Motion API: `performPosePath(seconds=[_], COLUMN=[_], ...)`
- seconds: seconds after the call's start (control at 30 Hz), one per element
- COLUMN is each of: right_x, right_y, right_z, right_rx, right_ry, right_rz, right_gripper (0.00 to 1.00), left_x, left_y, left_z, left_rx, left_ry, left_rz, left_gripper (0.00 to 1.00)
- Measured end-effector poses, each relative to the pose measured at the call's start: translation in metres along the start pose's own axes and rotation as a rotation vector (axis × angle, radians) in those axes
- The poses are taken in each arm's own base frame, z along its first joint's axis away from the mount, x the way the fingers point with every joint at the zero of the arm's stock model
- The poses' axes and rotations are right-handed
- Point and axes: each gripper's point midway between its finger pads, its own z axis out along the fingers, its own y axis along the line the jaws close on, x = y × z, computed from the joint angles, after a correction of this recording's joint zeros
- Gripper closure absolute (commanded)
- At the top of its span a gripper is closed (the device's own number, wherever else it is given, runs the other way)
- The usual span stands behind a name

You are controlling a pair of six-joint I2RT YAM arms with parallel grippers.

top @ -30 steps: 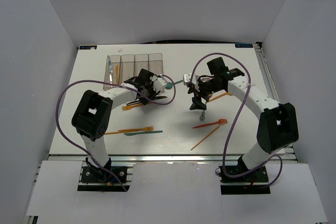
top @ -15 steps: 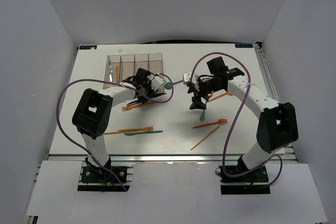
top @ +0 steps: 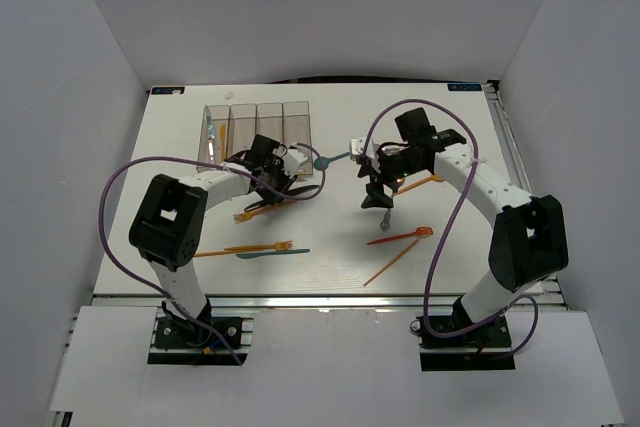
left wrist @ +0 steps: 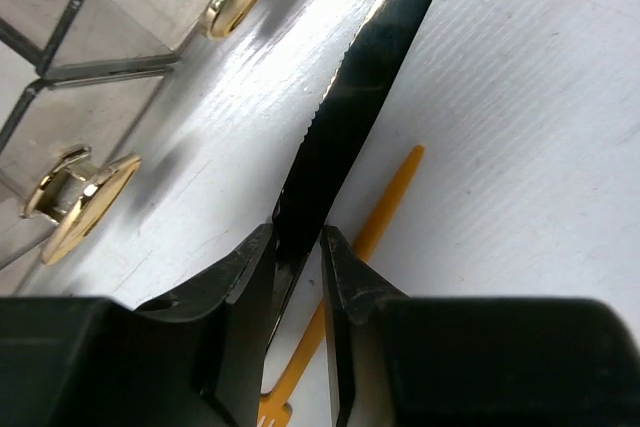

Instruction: Sort the eating utensils into containers

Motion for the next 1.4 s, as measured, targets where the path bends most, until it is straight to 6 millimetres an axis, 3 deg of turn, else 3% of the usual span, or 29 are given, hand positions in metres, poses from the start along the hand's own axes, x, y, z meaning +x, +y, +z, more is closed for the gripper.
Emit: performPosePath(seconds=[0.33, 0.57, 0.6, 0.63, 1.1, 1.4], right_x=[-0.001, 0.001, 0.001, 0.001, 0.006, 0.007], right_y=[0.0, 0.0, -0.001, -0.002, -0.006, -0.008], right_z=[0.0, -0.001, -0.001, -0.002, -0.009, -0.012], right_rx=[0.001, 0.005, 0.009, 0.013, 0.043, 0.054], right_ry=[-0.005, -0.004, -0.006, -0.007, -0.01, -0.011], right_rz=[0.014, 0.025, 0.024, 0.024, 0.052, 0.062], right_gripper=[0.12, 0.12, 0.12, 0.12, 0.12, 0.12], left_x=[-0.01, -0.018, -0.019, -0.021, -0.039, -0.057], left_y=[-0.025, -0.028, -0.029, -0.029, -0.05, -0.057], left_z=[0.005, 0.009, 0.01, 0.011, 0.014, -0.004], left_rx=[0.048, 0.062, 0.065, 0.069, 0.148, 0.162], left_ry=[-0.011, -0.017, -0.018, -0.02, -0.023, -0.073], left_rz=[0.002, -0.023, -0.027, -0.03, -0.052, -0.057], left_gripper=[0.7, 0.89, 0.97, 0.99, 1.0, 1.0])
